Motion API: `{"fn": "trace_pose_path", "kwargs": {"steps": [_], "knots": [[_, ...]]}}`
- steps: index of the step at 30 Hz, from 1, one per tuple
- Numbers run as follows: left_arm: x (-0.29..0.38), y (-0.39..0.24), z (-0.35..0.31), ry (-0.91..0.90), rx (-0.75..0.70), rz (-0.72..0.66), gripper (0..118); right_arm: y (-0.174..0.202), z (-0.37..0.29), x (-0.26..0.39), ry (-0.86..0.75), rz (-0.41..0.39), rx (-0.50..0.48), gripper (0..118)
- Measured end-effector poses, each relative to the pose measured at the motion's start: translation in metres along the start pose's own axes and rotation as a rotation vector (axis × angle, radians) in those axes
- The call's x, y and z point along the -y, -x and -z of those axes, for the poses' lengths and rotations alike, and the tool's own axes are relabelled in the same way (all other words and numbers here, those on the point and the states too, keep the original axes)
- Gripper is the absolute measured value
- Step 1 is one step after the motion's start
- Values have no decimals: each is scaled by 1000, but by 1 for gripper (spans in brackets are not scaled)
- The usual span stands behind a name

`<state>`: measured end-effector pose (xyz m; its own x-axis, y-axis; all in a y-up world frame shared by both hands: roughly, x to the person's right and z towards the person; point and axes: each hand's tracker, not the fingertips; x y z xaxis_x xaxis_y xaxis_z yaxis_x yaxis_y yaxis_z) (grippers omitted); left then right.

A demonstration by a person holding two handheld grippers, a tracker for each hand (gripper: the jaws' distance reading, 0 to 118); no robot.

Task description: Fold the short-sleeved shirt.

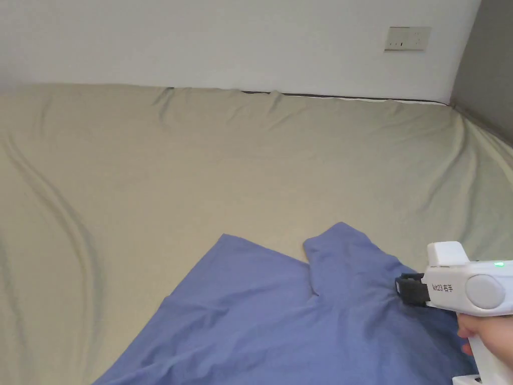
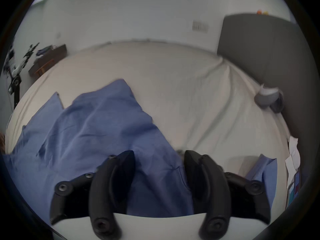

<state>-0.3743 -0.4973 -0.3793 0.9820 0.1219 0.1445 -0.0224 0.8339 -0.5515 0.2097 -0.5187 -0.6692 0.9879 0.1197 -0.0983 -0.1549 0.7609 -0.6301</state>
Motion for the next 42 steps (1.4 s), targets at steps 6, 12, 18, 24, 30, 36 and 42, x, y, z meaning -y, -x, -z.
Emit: {"fn": "trace_pose_path", "kwargs": {"steps": [6, 12, 18, 24, 30, 36, 42], "knots": [[-19, -29, -11, -25, 1, 9, 4, 14, -52, 5, 15, -35, -35, 7], [-73, -48, -53, -157, 31, 22, 3, -10, -183, -43, -242, 14, 1, 7], [-166, -80, -119, -364, 60, 40, 3, -49, -347, -94, -488, 71, 35, 7], [-270, -105, -161, -486, 76, 35, 3, -82, -466, -131, -689, 42, 183, 7], [-355, -127, -168, -552, 54, 75, 3, -98, -500, -168, -738, 74, 238, 6], [-425, -130, -143, -534, -4, 61, 3, -107, -484, -225, -785, 92, 270, 7], [-489, -120, -86, -514, -89, 45, 3, -109, -434, -306, -811, 95, 294, 7]]}}
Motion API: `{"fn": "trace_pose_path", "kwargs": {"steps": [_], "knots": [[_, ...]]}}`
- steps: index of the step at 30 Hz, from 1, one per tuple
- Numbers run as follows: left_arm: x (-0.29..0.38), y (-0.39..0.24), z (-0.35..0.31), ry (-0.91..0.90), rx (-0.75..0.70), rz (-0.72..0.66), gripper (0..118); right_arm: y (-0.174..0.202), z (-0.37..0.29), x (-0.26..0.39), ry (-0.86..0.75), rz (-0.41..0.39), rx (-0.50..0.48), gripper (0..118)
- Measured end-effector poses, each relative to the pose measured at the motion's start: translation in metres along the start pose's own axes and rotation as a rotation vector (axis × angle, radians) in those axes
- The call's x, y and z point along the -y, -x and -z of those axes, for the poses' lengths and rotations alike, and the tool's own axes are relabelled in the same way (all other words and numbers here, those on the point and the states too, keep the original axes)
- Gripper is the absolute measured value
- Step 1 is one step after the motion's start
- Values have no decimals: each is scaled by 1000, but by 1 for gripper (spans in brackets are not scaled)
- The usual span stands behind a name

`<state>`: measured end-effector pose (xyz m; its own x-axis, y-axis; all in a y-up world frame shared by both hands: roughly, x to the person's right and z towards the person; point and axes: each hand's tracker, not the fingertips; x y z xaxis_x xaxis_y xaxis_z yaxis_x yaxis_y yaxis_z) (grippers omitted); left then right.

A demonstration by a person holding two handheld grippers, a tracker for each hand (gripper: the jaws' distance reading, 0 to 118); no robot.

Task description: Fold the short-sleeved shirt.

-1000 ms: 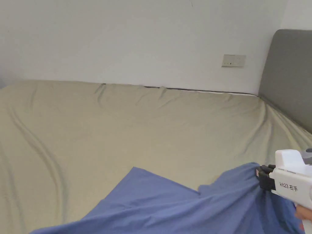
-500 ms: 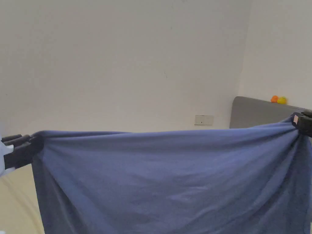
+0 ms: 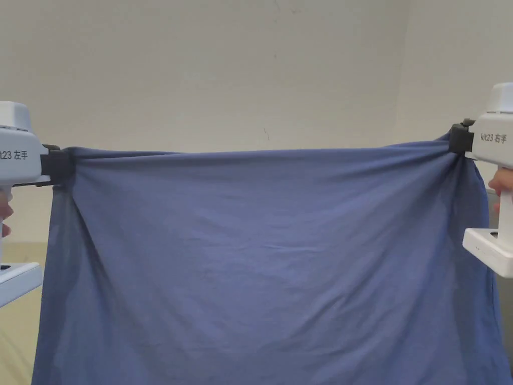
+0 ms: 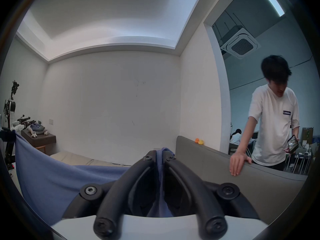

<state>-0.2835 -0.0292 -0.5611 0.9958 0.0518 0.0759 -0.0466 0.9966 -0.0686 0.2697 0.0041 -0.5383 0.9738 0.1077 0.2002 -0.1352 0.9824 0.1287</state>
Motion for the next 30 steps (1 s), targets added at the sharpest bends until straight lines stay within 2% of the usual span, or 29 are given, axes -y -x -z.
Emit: {"fn": "trace_pose_path", "kwargs": {"steps": [3, 10, 12, 13, 14, 15, 17, 20, 23, 24, 26, 29, 30], "knots": [[-11, 1, 45, -2, -32, 17, 3, 13, 53, -7, 3, 30, 15, 7], [-43, 8, 148, -7, -114, 70, 3, 44, 151, -18, -40, 37, 32, 7], [-44, 9, 173, -13, -132, 90, 3, 52, 174, -19, -48, 26, 36, 7], [-43, 10, 185, -19, -134, 100, 3, 57, 186, -18, -55, 27, 66, 7], [-42, 11, 195, -25, -135, 103, 3, 61, 195, -21, -83, -8, 102, 7], [-39, 6, 203, -28, -144, 111, 3, 64, 208, -19, -73, 35, 95, 7], [-37, 5, 226, -24, -159, 112, 3, 73, 223, -14, -73, 72, 89, 7], [-21, 6, 264, -24, -178, 112, 3, 90, 247, 9, -77, -35, 111, 7], [7, 5, 297, -2, -192, 132, 3, 94, 268, 44, -56, 9, 91, 7], [21, 5, 309, 7, -193, 139, 3, 93, 293, 62, -38, 18, 83, 7], [50, 6, 324, 25, -180, 130, 3, 98, 305, 92, -24, 0, 94, 7], [103, 5, 349, 141, -189, 145, 3, 103, 318, 150, 54, -26, 64, 6], [122, 5, 357, 191, -189, 151, 3, 104, 319, 173, 98, -13, 64, 7]]}}
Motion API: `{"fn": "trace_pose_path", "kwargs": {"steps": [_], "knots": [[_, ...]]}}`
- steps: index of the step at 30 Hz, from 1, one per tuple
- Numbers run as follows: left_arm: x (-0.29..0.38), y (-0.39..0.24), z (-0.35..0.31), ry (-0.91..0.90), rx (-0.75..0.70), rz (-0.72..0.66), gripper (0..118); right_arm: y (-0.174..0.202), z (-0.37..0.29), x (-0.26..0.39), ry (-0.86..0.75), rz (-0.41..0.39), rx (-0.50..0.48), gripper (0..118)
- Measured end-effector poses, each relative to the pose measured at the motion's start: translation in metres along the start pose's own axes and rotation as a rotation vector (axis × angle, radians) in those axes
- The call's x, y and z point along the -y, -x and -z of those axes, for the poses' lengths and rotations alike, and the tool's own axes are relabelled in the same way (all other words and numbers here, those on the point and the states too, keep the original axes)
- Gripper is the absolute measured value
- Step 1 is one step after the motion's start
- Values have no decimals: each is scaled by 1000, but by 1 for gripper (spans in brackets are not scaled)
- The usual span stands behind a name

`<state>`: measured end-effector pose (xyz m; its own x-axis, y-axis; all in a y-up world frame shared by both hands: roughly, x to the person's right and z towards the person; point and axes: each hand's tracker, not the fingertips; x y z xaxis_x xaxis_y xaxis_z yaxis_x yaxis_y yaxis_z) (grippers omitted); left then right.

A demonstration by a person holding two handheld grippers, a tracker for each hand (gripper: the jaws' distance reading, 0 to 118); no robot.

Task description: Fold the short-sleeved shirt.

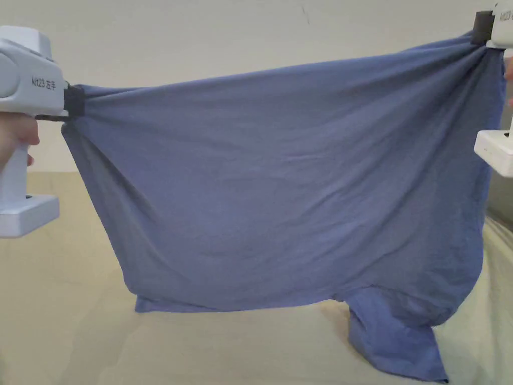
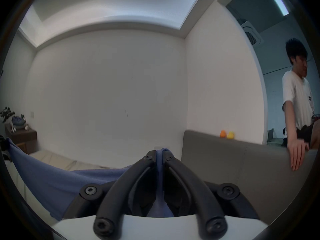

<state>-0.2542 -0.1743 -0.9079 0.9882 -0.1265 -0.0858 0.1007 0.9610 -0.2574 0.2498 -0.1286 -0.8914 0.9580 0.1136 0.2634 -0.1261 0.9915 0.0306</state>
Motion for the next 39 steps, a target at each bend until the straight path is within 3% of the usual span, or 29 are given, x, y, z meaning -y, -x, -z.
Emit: {"fn": "trace_pose_path", "kwargs": {"steps": [4, 11, 14, 21, 23, 31, 39], "knots": [[54, -21, 8, 51, 4, 20, 2, 7, -3, 75, 50, -66, -29, 7], [136, -36, -27, 87, 25, 27, 3, -2, -61, 165, 176, -37, -56, 7], [164, -35, -67, 103, 25, 4, 3, -13, -105, 189, 258, 9, -76, 7], [223, -13, -198, 109, 63, -32, 3, -51, -241, 212, 254, -72, -95, 6], [244, -4, -241, 122, 78, -41, 3, -68, -284, 220, 286, -30, -122, 7], [344, 23, -357, 219, 129, -10, 3, -105, -456, 262, 352, -68, -180, 7], [427, 31, -414, 385, 212, 15, 2, -121, -533, 334, 514, -109, -192, 6]]}}
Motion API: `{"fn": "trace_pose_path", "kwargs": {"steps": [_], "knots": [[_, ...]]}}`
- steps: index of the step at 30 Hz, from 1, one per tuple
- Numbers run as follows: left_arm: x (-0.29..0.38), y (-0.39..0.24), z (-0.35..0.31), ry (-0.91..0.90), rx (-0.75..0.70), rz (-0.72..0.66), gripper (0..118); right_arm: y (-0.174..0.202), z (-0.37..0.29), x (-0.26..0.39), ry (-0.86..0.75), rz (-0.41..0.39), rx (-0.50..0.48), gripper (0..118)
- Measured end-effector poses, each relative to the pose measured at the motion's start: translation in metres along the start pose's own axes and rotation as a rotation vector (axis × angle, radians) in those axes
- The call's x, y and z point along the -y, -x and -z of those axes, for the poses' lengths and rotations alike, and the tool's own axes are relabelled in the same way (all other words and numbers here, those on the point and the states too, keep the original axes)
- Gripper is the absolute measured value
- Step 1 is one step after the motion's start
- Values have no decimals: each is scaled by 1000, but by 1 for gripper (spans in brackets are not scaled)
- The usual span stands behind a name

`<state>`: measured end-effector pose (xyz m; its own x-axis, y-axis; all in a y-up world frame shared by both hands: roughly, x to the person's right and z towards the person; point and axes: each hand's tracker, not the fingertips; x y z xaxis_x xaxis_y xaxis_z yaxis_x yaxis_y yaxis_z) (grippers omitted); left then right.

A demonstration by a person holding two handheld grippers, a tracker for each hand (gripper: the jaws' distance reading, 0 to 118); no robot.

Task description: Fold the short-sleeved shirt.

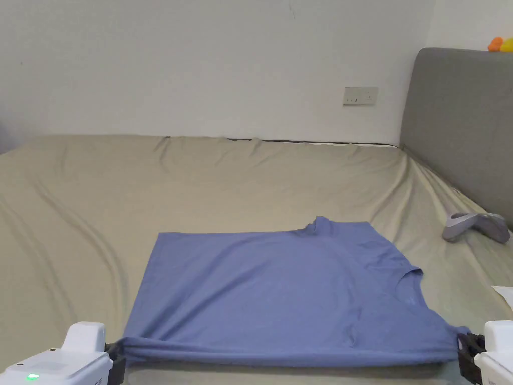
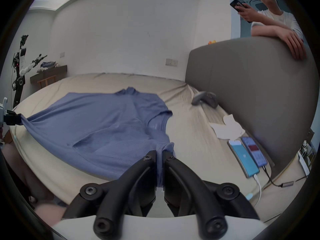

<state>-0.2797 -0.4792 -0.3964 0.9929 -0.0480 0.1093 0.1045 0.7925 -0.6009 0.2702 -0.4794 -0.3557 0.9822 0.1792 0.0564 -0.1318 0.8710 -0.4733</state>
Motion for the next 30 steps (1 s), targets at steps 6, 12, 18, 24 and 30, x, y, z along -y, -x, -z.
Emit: {"fn": "trace_pose_path", "kwargs": {"steps": [6, 12, 18, 24, 30], "knots": [[16, -1, 3, 29, 16, 28, 3, 6, 7, 20, 63, -44, 11, 6], [7, 11, -5, 20, 38, -19, 91, -3, 4, 24, 119, 56, -11, 27], [-5, 30, -90, -105, -22, -94, 109, -13, -63, 4, -47, 224, -86, 113], [43, 24, -140, -219, -5, 106, 0, 16, -116, 0, -139, 131, -97, 0], [68, 13, -101, -120, 80, 132, 0, 42, -96, 3, -82, 131, -176, 0]]}}
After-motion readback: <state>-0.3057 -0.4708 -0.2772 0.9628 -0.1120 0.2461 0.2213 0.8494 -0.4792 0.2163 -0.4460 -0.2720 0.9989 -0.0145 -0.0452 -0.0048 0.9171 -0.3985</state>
